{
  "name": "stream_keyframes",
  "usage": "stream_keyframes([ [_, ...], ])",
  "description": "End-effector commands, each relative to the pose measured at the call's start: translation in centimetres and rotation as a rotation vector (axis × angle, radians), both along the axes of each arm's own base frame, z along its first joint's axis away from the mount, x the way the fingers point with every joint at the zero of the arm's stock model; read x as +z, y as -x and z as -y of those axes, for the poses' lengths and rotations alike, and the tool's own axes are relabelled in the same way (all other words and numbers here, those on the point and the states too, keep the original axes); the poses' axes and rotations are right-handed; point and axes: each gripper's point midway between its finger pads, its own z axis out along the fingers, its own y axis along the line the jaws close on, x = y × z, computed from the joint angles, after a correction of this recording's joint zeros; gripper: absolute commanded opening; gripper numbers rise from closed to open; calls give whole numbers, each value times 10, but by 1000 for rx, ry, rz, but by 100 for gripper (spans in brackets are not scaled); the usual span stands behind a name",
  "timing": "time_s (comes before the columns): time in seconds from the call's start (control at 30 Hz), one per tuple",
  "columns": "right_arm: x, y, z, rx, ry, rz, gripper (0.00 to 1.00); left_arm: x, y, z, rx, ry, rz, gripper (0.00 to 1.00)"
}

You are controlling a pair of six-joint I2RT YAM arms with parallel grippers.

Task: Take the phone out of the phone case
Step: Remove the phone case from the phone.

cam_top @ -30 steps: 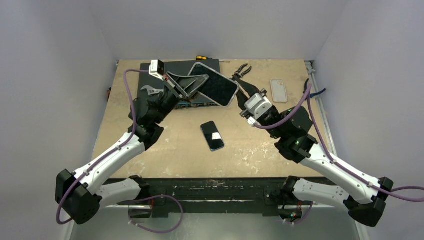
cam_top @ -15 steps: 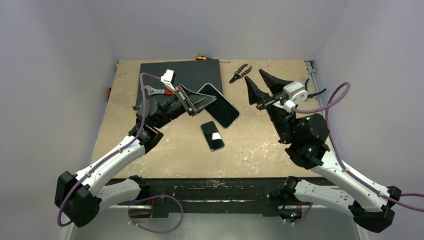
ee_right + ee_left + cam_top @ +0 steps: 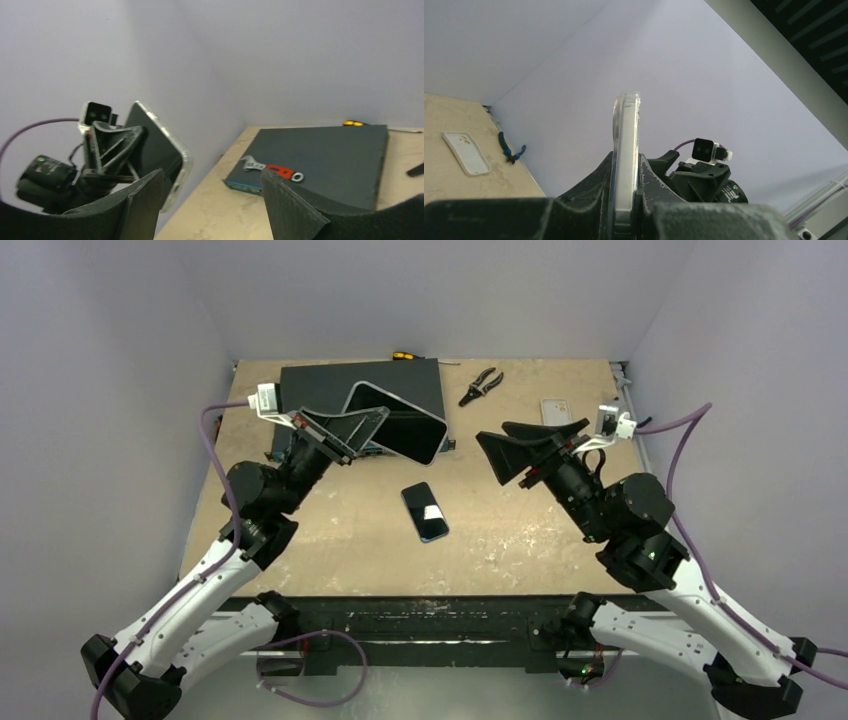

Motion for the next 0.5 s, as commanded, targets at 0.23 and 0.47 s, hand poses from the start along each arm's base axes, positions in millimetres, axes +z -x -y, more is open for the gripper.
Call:
stream_keyframes([
  [0.23,17,28,-59,333,-72,-61,55,32,-4,-19,128,43,130,0],
  [0.47,-2,14,-71,314,-32,-119,46,32,-3,-20,130,44,133,0],
])
